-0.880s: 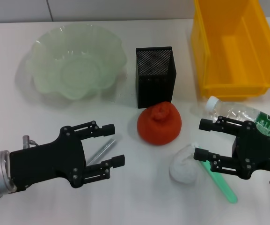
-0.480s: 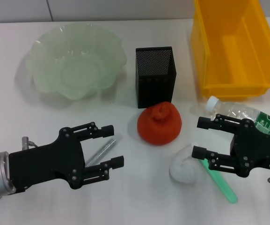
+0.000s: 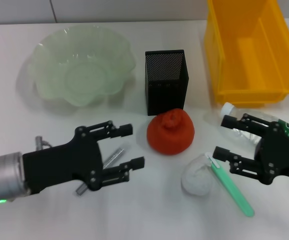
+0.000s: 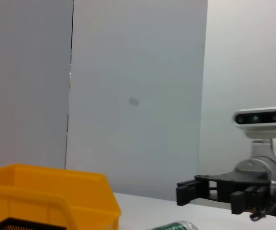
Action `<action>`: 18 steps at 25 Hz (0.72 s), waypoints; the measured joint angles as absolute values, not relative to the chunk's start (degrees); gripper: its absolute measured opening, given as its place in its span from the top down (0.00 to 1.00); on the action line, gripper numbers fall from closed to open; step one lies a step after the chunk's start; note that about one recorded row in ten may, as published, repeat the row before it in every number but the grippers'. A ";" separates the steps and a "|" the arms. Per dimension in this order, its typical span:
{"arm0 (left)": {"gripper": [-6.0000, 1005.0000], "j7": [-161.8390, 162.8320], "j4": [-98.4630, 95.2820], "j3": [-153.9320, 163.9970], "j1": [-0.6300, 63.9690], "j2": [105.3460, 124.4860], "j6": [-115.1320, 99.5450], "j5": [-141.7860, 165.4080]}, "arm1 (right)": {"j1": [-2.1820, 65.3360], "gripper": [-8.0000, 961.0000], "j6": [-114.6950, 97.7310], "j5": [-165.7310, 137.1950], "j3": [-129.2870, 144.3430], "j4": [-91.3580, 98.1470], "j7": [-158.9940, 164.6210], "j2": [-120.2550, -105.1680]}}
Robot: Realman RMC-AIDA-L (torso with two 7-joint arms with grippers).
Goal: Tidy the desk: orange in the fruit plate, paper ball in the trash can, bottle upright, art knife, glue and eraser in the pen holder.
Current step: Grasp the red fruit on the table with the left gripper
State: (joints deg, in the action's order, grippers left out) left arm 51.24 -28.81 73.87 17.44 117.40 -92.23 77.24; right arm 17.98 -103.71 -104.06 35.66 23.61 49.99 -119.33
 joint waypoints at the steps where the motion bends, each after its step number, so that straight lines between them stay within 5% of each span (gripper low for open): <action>1: 0.32 51.24 -28.80 73.75 17.95 117.76 -91.71 77.25 | 17.98 0.24 -103.71 -104.06 35.66 23.61 49.99 -119.33; 18: 0.32 51.18 -23.91 83.70 29.29 119.17 -76.19 70.43 | 10.74 0.24 -106.20 -100.01 29.81 22.25 46.52 -119.15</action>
State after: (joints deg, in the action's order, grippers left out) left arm 51.18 -23.91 83.70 29.29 119.17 -76.19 70.43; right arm 10.74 -106.20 -100.01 29.81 22.25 46.52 -119.15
